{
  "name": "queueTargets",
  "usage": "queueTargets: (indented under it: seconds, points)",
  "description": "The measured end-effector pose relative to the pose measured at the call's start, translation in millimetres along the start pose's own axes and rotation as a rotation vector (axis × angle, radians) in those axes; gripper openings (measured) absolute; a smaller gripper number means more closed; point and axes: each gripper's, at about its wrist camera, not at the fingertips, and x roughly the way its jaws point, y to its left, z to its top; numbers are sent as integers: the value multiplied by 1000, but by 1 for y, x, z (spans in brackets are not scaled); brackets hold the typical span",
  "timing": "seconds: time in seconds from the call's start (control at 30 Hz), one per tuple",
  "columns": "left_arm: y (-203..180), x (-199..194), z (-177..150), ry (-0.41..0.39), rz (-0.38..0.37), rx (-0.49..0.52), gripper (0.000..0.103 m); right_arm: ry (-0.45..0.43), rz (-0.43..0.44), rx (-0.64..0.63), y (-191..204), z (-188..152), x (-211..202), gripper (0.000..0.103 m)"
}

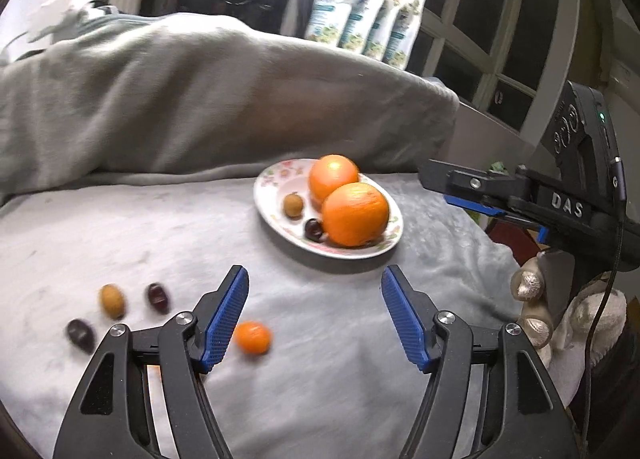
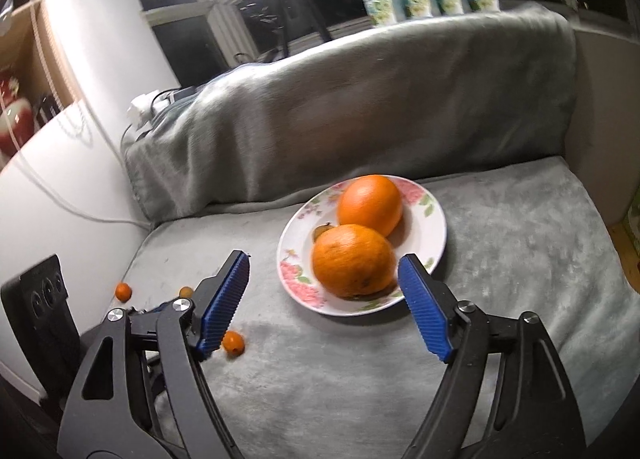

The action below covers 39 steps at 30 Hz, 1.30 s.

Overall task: Organize fruits
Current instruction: 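Move the left gripper to a small tangerine while the right gripper approaches a kumquat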

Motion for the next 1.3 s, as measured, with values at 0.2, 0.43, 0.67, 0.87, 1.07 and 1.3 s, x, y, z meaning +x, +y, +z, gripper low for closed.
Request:
queueTargets:
  seconds: [0.2, 0.43, 0.67, 0.87, 1.07, 1.3]
  points:
    - [34, -27, -15, -8, 92, -36, 69, -2, 6, -51, 17, -9, 5, 92]
    - [73, -53, -31, -19, 216, -80, 69, 32, 9, -118, 35, -18, 15, 92]
    - [111, -72, -47, -27, 302, -161, 69, 85, 41, -218, 65, -34, 27, 92]
    - [149, -92, -57, -47, 385, -233, 69, 134, 77, -239, 81, -46, 42, 92]
    - [188, -106, -63, -59, 530, -259, 62, 175, 82, -237, 87, -56, 57, 92]
    - [229, -111, -68, -45, 580, -321, 55, 217, 87, -261, 95, -63, 70, 83]
